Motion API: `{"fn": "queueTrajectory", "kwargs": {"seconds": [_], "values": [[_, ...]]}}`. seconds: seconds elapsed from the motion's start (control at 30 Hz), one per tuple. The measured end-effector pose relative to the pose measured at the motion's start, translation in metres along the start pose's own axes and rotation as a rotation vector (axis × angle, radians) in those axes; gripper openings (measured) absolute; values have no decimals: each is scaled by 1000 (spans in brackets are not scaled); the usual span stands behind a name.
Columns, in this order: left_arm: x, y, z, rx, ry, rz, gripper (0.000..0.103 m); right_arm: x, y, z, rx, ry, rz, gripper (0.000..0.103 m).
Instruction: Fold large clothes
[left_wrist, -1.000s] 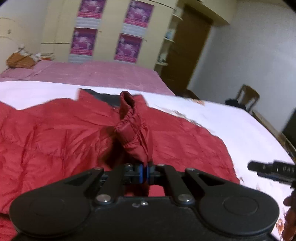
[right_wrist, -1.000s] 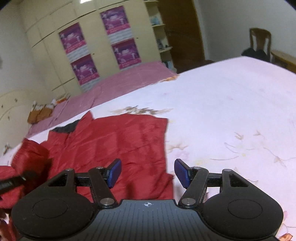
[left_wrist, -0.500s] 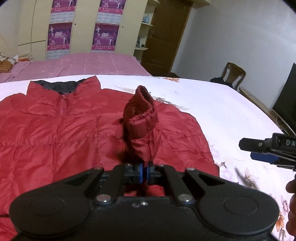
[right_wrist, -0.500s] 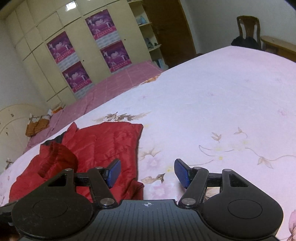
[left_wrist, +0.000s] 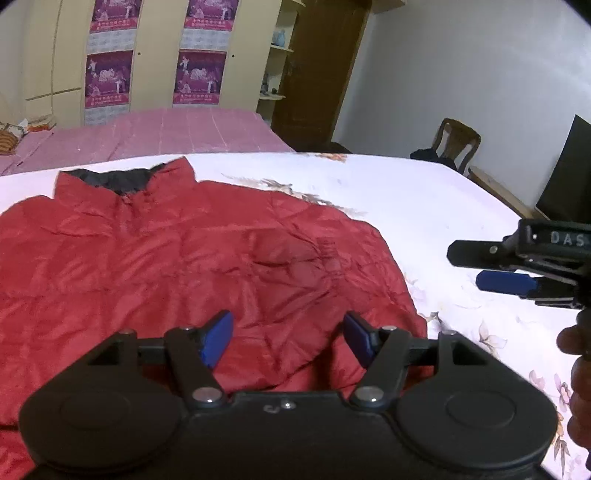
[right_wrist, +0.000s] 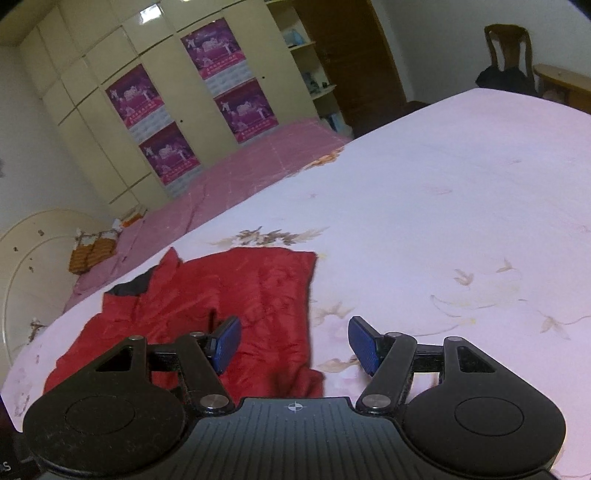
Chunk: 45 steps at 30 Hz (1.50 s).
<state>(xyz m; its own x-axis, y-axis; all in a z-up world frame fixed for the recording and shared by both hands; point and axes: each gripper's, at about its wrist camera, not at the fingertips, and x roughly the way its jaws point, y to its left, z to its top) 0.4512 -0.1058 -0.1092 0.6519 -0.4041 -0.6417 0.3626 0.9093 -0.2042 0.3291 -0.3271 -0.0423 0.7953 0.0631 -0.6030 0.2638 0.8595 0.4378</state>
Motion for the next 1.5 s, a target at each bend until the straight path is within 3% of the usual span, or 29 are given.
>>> {"fn": "queueTrajectory", "kwargs": {"seconds": [0.27, 0.57, 0.8, 0.83, 0.93, 1.07, 1.13, 1.2, 1.23, 1.3, 1.4, 1.5], "values": [[-30, 37, 1, -20, -34, 55, 64, 11, 25, -6, -33, 32, 39, 64], [-77, 142, -17, -102, -64, 279, 58, 51, 45, -20, -89, 119, 80, 64], [-80, 176, -29, -136, -50, 292, 56, 74, 54, -35, -94, 175, 100, 62], [-80, 180, -31, -135, -49, 294, 56, 75, 56, -37, -97, 181, 109, 43], [-80, 187, -36, -150, -49, 298, 57, 75, 60, -43, -98, 202, 131, 21], [-76, 193, -41, -144, -33, 325, 59, 61, 78, -54, -236, 129, 92, 19], [-71, 196, -42, -140, -15, 330, 60, 76, 81, -64, -288, 159, 29, 19], [-72, 197, -40, -135, -4, 325, 60, 80, 81, -64, -281, 170, 21, 19], [-76, 198, -37, -133, -3, 321, 60, 78, 84, -63, -303, 171, 13, 20], [-89, 197, -32, -133, -49, 320, 80, 64, 88, -56, -343, 141, -14, 21], [-93, 195, -17, -121, -107, 299, 84, 39, 93, -40, -349, 16, -21, 71], [-69, 183, 3, -69, -96, 260, 82, 55, 123, -33, -408, 45, 50, 70]]}}
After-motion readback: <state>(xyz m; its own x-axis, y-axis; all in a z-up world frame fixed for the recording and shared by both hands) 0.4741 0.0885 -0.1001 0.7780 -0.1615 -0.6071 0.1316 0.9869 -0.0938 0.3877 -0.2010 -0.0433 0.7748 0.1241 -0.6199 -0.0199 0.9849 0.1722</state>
